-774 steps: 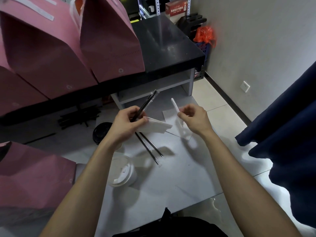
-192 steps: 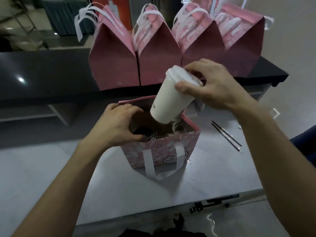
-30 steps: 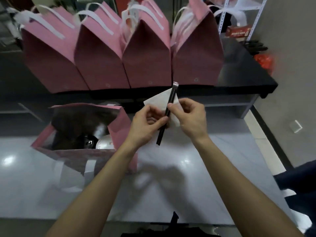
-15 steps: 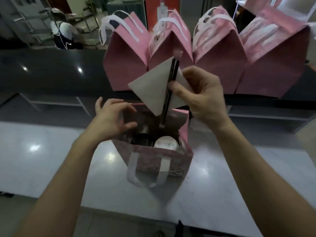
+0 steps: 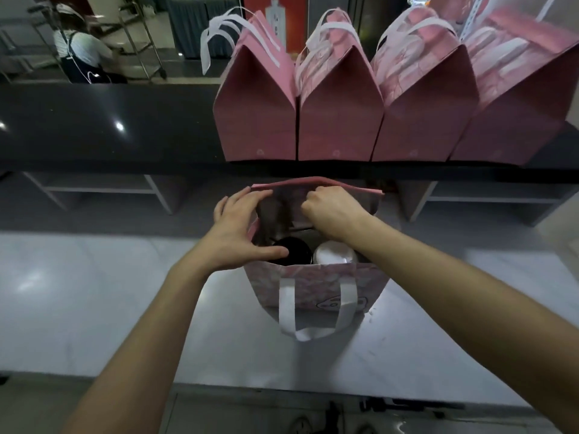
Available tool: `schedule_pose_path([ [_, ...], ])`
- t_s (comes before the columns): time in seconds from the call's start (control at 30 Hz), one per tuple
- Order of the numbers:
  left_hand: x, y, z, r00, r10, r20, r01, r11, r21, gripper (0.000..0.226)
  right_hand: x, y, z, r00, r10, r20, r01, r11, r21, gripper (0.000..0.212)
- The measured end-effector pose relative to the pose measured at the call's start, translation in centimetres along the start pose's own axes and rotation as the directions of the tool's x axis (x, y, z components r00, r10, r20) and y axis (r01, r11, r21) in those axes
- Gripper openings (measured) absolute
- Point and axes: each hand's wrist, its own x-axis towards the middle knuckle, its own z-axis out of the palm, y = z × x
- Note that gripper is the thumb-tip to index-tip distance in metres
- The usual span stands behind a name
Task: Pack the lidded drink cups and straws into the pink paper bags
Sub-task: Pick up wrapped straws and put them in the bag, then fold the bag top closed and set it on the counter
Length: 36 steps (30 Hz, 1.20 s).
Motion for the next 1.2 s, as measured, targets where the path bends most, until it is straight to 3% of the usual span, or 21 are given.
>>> schedule_pose_path([
  [0.1,-0.3,-0.5,0.3,0.996,0.059,-0.068,-0.064,0.995,-0.077,0.093,0.0,0.1,0.1,0.994,0.081,0.076,-0.090,0.989,0.114,0.019],
  [0.17,-0.9,-1.2,0.2,0.988,0.091,-0.129,-0.115,0.974,-0.196,0.084,-1.4,0.9,-0.1,0.987,0.122,0.101,-0.152,0.910,0.385,0.022],
  [0.27,-2.0,-3.1,-0.2,0.987,0.069,-0.144,-0.117,0.928,-0.354,0.095,-6.2,1.9,0.0,0.932,0.346,-0.108,-0.112,0.559,0.821,0.021],
  [0.33,-2.8,-4.9,-0.5,0.999,0.030,-0.035,-0.042,0.902,-0.431,0.110,-10.2,2.2,0.6,0.821,0.518,-0.240,0.062,0.337,0.939,0.021],
  [0.4,-3.1,-6.5,-0.2,0.993,0.004,0.118,0.048,0.899,-0.436,0.121,-13.6,2.8,2.1,0.767,0.601,-0.226,0.154,0.170,0.973,0.037],
  [0.5,-2.3,-7.6,0.5,0.970,-0.012,0.244,0.112,0.909,-0.401,0.127,-16.7,4.7,5.5,0.838,0.545,-0.029,0.042,-0.011,0.999,0.062],
  [0.57,-1.1,-7.7,0.9,0.964,0.000,0.266,0.113,0.905,-0.409,0.130,-17.0,5.3,7.2,0.908,0.406,0.102,-0.066,-0.103,0.993,0.061],
  [0.6,-0.5,-7.6,1.0,0.962,0.017,0.271,0.103,0.901,-0.421,0.131,-16.7,5.4,7.8,0.926,0.349,0.146,-0.116,-0.105,0.988,0.059],
  [0.7,1.2,-7.3,1.1,0.961,0.092,0.261,0.047,0.875,-0.481,0.116,-14.8,5.9,8.8,0.943,0.256,0.214,-0.235,0.055,0.970,0.055],
  [0.9,3.7,-7.7,0.2,0.964,0.089,0.251,0.062,0.843,-0.535,0.086,-11.3,8.2,8.4,0.964,0.196,0.177,-0.212,0.172,0.962,0.069],
  [1.0,4.7,-8.1,0.0,0.978,0.089,0.190,0.020,0.863,-0.504,0.082,-10.4,8.7,8.2,0.962,0.223,0.158,-0.200,0.182,0.963,0.073],
  [1.1,5.1,-8.6,0.1,0.992,0.048,0.117,0.014,0.879,-0.476,0.091,-9.8,8.4,8.3,0.934,0.325,0.151,-0.202,0.130,0.971,0.077],
  [1.2,4.9,-8.8,0.4,0.997,0.055,0.058,-0.022,0.885,-0.464,0.100,-9.5,7.3,8.7,0.903,0.419,0.099,-0.172,0.140,0.975,0.064],
])
